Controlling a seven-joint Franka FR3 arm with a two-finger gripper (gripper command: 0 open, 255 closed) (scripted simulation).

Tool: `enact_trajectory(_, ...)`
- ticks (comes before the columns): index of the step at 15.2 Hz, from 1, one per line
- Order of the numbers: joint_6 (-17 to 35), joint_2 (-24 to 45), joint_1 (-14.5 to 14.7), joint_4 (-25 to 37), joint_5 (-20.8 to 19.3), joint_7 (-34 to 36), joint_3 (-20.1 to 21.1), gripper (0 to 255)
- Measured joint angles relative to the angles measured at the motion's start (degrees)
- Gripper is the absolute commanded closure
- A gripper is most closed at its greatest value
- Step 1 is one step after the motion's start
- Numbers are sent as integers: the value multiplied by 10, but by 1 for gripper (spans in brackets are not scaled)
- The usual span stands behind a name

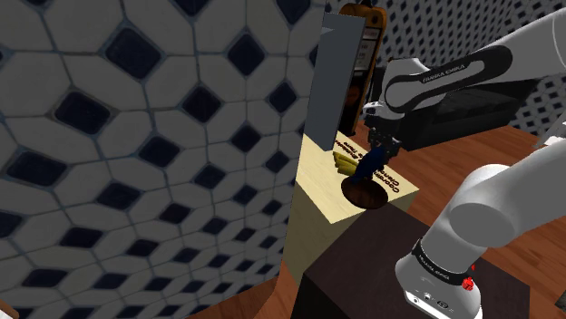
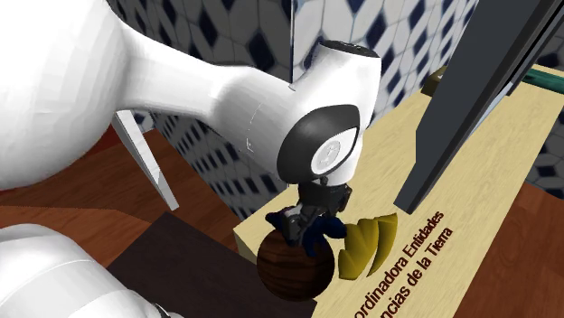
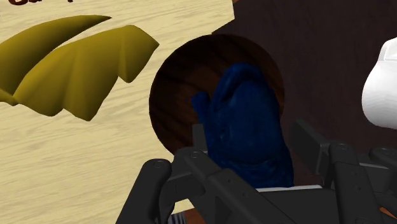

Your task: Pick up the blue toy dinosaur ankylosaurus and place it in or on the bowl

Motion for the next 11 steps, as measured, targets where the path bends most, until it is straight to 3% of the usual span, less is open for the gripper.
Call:
enact_trajectory(3, 9, -14, -11, -22, -13, -1, -4, 255)
enact_trajectory(11, 88, 36, -9, -53, -20, -2, -24, 255)
